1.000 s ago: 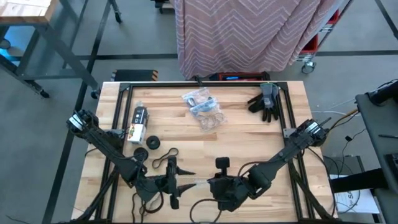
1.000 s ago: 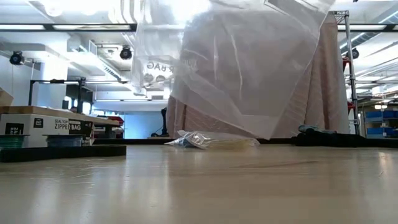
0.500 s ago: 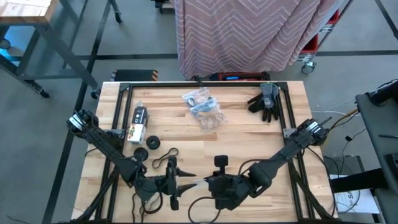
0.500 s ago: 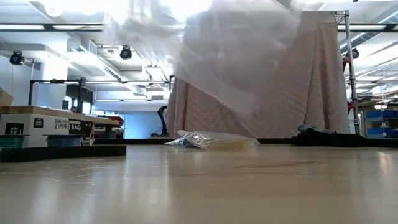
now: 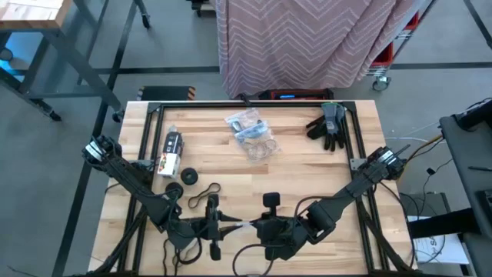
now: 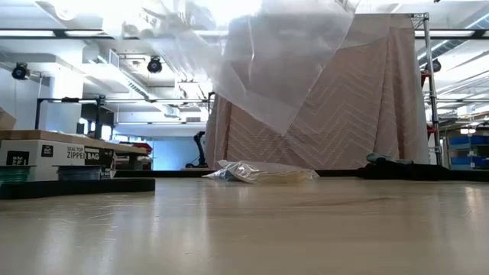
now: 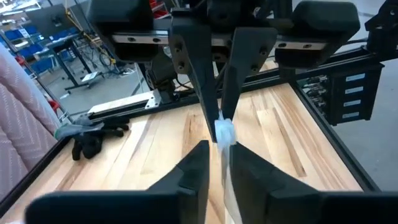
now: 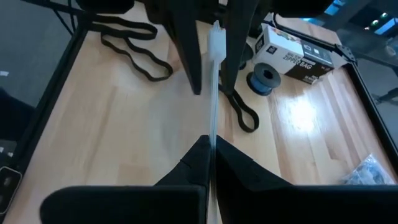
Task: Sort rubber bands
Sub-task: Open the transparent zip bag
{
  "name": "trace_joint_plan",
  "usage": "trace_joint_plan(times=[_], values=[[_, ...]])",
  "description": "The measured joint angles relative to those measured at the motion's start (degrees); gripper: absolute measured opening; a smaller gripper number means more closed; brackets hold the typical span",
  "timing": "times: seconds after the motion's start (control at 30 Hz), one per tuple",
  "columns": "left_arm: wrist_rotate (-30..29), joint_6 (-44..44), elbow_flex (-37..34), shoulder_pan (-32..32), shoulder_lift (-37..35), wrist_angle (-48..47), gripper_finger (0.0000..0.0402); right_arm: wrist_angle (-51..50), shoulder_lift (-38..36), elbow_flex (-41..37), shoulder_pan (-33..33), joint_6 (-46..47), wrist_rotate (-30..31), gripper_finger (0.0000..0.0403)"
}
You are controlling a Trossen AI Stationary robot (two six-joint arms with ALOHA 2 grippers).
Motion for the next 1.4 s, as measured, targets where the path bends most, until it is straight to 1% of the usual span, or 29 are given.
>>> trace_joint_plan(times=[0.17, 0.27, 0.37, 0.4, 0.5, 0.53, 0.67, 0.77, 0.87, 1.03, 1.27, 1.4], values=[[0.0, 0.0, 0.0, 0.0, 0.0, -0.1, 0.0007, 0.5, 0.0, 0.0, -0.1, -0.3, 0.0, 0.0], [0.0, 0.0, 0.0, 0.0, -0.2, -0.3, 0.0003, 2.1, 0.0, 0.0, -0.1, -0.8, 0.0, 0.0005], [0.0, -0.4, 0.4, 0.0, -1.3, -2.2, 0.0001, 4.6, 0.0, 0.0, -0.1, -0.9, 0.2, 0.003], [0.0, -1.1, 0.9, 0.0, -1.9, -3.5, 0.0001, 5.5, 0.0, 0.0, -0.1, -1.2, 1.2, 0.0042], [0.0, -3.5, 3.1, 0.0, -4.1, -9.6, 0.0, 8.9, 0.0, 0.0, -0.1, -3.0, 7.2, 0.0079], [0.0, -4.1, 3.9, 0.0, -4.6, -11.5, 0.0, 9.8, 0.0, 0.0, -0.1, -4.3, 8.2, 0.009], [0.0, -7.7, 6.7, 0.0, -5.4, -19.9, 0.0, 15.6, 0.0, 0.0, -0.1, -9.2, 9.0, 0.0124], [0.0, -10.5, 8.3, -0.1, -5.6, -23.6, 0.0, 20.7, 0.0, 0.0, 0.0, -13.1, 9.0, 0.0135], [0.3, -10.6, 8.4, -0.2, -5.6, -23.6, 0.0, 22.5, 0.0, 0.0, 0.0, -14.8, 8.6, 0.0133], [0.4, -10.6, 8.3, -0.5, -5.6, -23.6, 0.0, 22.5, 0.0, 0.0, -0.6, -15.3, 8.4, 0.011], [0.4, -10.7, 8.3, -0.5, -5.5, -23.1, 0.0, 23.7, 0.0, 0.0, -2.1, -15.8, 2.6, 0.0067], [0.4, -11.1, 8.2, -0.5, -5.5, -22.8, 0.0, 23.6, 0.0, 0.0, -2.6, -15.8, 1.8, 0.0042]])
